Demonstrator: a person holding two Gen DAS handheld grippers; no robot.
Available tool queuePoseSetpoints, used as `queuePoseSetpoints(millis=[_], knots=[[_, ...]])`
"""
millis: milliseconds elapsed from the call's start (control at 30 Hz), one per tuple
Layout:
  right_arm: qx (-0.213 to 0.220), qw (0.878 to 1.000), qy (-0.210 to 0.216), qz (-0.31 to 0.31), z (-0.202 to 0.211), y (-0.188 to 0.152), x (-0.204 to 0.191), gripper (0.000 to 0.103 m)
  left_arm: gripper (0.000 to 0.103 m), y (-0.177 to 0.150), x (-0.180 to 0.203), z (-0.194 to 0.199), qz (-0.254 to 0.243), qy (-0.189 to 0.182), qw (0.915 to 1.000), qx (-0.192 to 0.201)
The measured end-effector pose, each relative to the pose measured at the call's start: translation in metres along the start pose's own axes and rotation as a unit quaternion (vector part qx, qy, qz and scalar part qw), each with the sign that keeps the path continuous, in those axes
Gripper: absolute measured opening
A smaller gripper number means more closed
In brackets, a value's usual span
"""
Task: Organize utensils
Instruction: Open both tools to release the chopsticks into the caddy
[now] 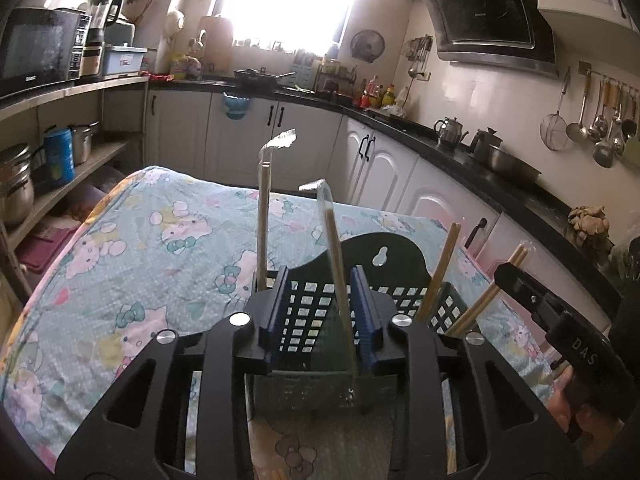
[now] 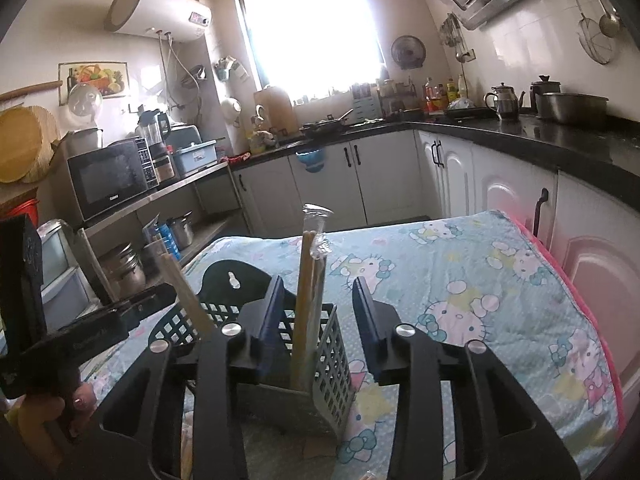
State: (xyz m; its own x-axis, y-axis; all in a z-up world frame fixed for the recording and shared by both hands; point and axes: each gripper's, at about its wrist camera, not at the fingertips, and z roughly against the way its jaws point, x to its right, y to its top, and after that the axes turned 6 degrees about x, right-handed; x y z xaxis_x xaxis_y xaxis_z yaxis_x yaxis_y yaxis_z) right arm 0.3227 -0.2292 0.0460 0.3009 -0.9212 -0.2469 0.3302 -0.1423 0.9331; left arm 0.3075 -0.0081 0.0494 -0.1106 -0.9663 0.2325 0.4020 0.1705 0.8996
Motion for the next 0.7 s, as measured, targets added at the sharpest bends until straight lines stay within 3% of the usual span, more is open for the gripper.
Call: queuePoseSetpoints(millis=[133, 267, 533, 700], knots=[[-0.007, 1.0, 0.001, 0.004, 0.002, 0.002, -0.003, 0.049, 0.039, -0.001, 0.0, 0.003, 0.002, -0.001, 1.0, -0.006], [-0.022, 1.0, -0.001, 0.007, 0.003, 0.001, -0.004, 0.054, 0.05, -0.006, 0.0, 0.008, 0.006, -0.003, 0.9999, -0.012], [-0.035, 0.999, -0.005, 0.02, 0.018, -0.005, -0.006, 0.066, 0.088, -0.025, -0.008, 0.02, 0.035, 0.003, 0.9988, -0.035], [-0.042, 0.999, -0.01, 0.027, 0.028, -0.01, -0.004, 0.067, 0.091, -0.034, -0.014, 0.033, 0.052, -0.003, 0.9977, -0.044]])
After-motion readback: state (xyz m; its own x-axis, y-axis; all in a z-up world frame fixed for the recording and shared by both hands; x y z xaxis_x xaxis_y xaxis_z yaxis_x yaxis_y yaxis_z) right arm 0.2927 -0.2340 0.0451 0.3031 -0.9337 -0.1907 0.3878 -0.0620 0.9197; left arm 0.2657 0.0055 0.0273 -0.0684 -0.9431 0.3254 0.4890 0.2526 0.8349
